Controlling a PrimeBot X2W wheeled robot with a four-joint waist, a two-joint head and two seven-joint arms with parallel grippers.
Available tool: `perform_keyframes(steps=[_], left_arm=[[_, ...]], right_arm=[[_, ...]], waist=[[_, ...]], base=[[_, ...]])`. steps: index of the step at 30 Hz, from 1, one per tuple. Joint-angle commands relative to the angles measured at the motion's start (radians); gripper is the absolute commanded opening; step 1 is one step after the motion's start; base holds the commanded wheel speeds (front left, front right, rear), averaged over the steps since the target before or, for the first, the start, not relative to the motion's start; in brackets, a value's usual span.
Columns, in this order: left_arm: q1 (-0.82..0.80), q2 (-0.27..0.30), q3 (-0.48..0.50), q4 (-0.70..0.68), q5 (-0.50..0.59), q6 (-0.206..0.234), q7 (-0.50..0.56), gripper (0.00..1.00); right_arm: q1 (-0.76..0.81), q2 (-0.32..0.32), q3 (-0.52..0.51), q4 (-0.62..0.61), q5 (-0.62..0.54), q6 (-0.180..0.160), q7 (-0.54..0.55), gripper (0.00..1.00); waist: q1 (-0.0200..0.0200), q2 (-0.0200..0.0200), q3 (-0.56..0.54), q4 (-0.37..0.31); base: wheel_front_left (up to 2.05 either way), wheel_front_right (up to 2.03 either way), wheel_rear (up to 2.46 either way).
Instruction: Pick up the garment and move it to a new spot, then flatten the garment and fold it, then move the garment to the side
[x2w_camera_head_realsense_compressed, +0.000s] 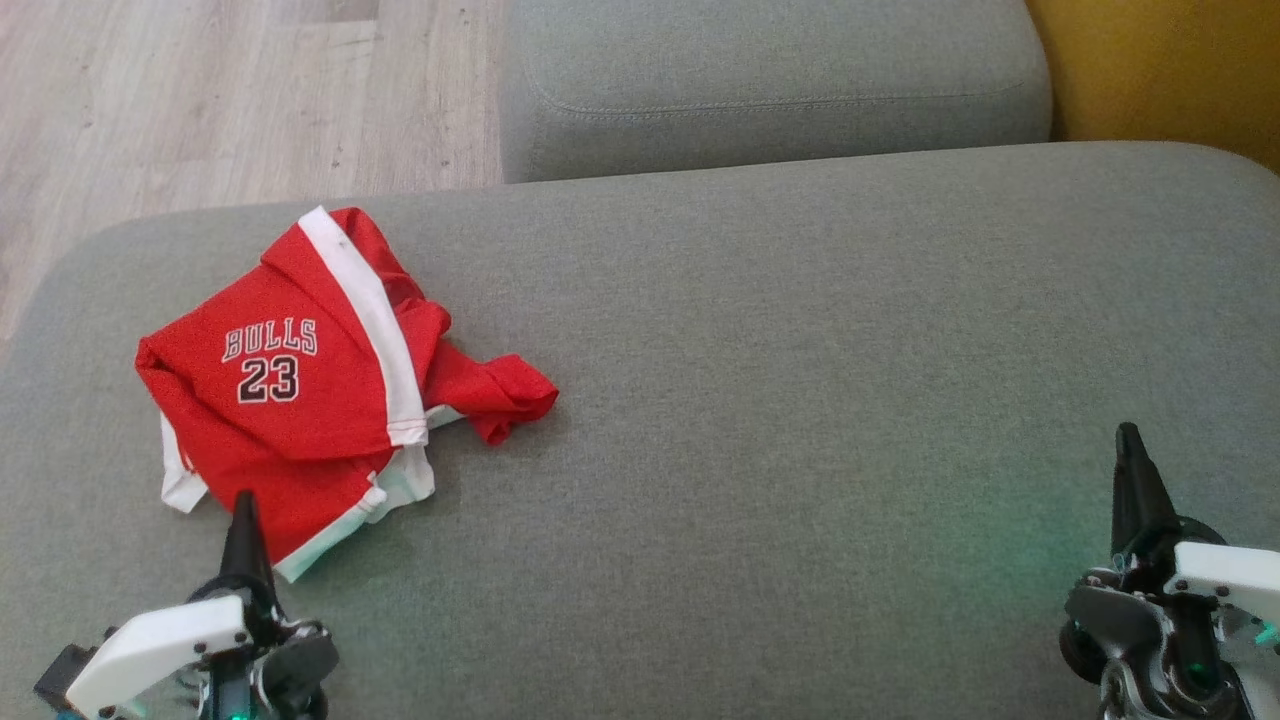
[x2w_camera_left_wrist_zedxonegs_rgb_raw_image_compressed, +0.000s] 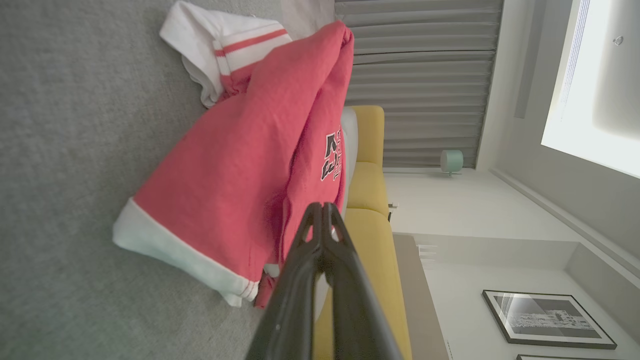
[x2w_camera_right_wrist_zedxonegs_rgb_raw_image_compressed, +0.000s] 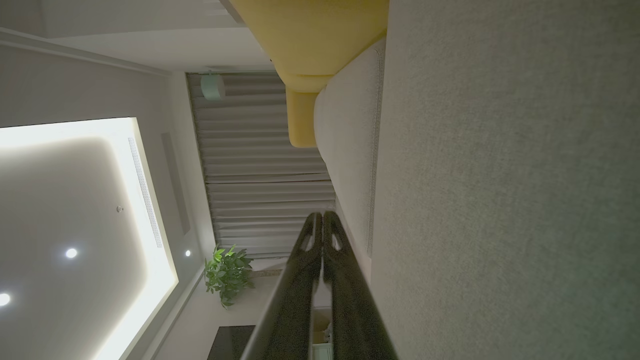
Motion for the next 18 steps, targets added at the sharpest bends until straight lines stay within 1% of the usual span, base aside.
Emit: perform_keyframes(steps=[1,5,6,10,18], left_arm=[[-0.050,0.007,0.035,-0.037,-0.006,-0.007,0.007,0.00],[-0.050,0.007,0.035,-0.037,-0.006,-0.007,0.007,0.00],[0.000,0.000,0.000,0.000,0.000,0.000,0.000,1.00],[0.022,-0.002,-0.006,0.045,0.001,0.001,-0.003,1.00],[0.028,-0.002,-0.005,0.029,0.014,0.001,-0.023,1.00]], right_arm=[[-0.053,-0.007,0.020,-0.039,0.007,-0.001,0.006,0.00],[-0.053,-0.007,0.020,-0.039,0.007,-0.001,0.006,0.00],[0.000,0.000,0.000,0.000,0.000,0.000,0.000,1.00],[0.024,0.003,0.005,0.045,-0.001,0.000,-0.002,1.00],[0.025,0.002,0.021,0.028,-0.021,0.000,-0.023,1.00]], waist=[[0.0000,-0.0001,0.000,0.000],[0.0000,-0.0001,0.000,0.000],[0.0000,-0.0001,0.000,0.000],[0.0000,-0.0001,0.000,0.000],[0.0000,-0.0001,-0.002,-0.001]], base=[[0.00,0.00,0.00],[0.00,0.00,0.00],[0.00,0.00,0.00],[0.00,0.00,0.00],[0.00,0.00,0.00]])
